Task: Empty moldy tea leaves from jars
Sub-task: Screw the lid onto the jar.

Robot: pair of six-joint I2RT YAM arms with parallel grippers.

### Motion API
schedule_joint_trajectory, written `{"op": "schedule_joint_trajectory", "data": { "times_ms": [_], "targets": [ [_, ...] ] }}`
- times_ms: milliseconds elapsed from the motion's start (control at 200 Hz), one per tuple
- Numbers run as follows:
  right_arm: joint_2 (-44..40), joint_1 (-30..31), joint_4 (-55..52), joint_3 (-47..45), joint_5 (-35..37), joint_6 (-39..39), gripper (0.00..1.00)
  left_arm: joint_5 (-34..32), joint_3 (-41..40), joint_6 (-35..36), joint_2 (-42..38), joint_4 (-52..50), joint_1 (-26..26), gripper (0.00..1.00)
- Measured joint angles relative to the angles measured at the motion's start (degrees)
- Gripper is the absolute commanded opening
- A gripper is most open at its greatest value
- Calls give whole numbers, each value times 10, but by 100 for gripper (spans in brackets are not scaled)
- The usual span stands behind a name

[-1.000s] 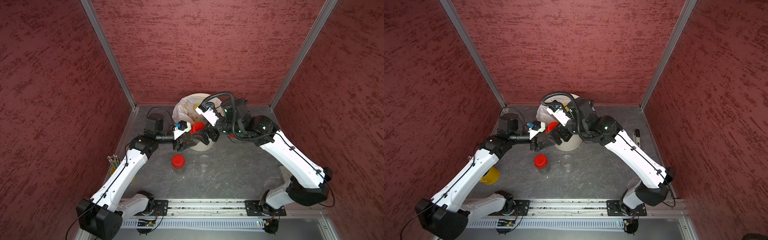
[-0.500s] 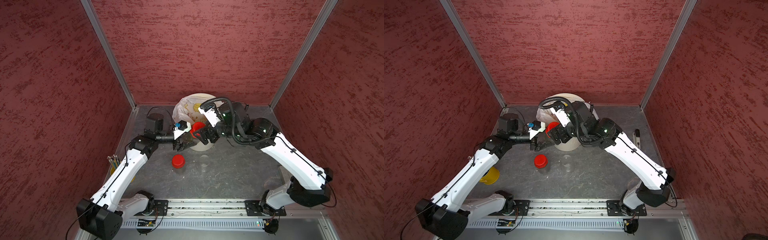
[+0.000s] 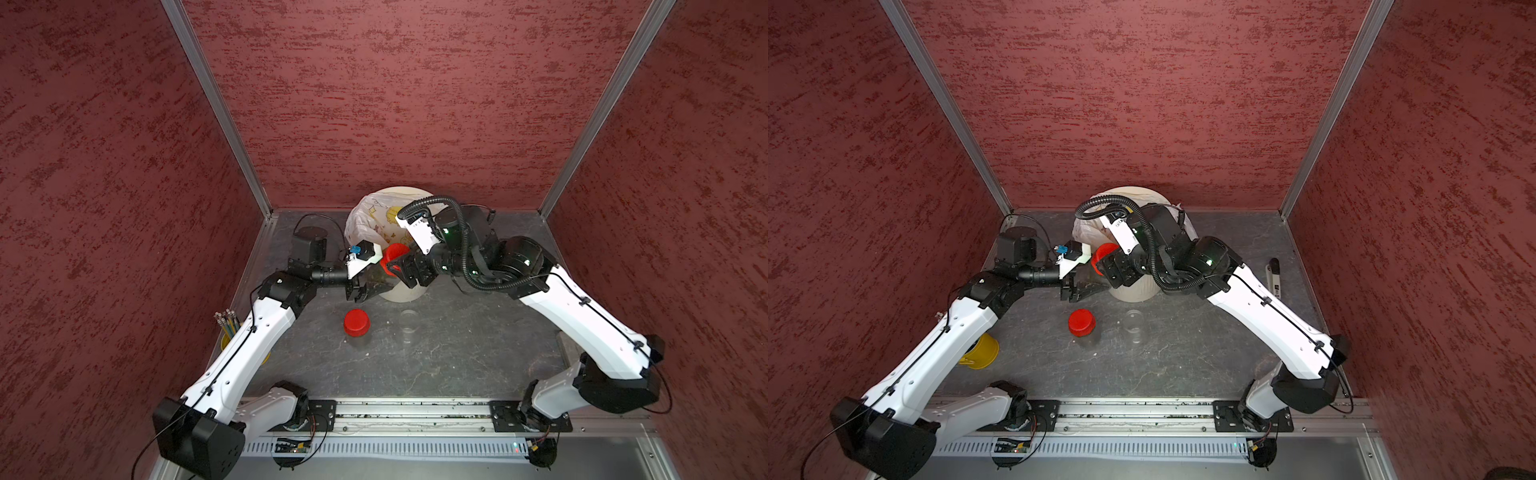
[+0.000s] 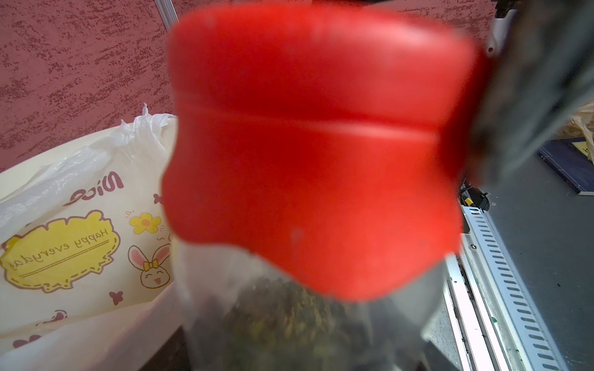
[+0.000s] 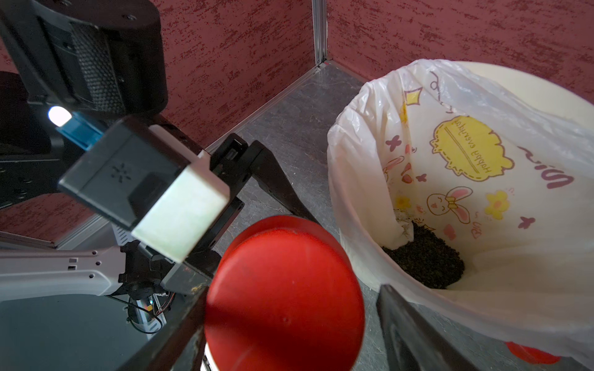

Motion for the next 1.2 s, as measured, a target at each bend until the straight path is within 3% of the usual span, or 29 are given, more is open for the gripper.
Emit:
{"op": "schedule_joint_trajectory", "data": {
  "times_ms": [85, 421, 621, 811, 1007, 1202],
  "targets": [
    [4, 0, 0, 0, 0, -1, 78, -2, 0, 0, 0, 0, 0, 61],
    [9, 2, 0, 0, -1, -21, 53, -6, 0, 0, 0, -2, 1, 61],
    [6, 2, 11, -11, -10, -68, 50, -7, 0, 4, 0, -4, 2, 62],
    [-24, -12, 43, -53, -57, -170, 48, 5, 0, 15, 0, -3, 0, 61],
    [-14, -41, 26, -27, -125, -261, 56, 12, 8, 15, 0, -2, 0, 62],
    [11, -49, -2, 19, -151, -314, 78, 13, 14, 14, 0, 0, 3, 62]
  ]
}}
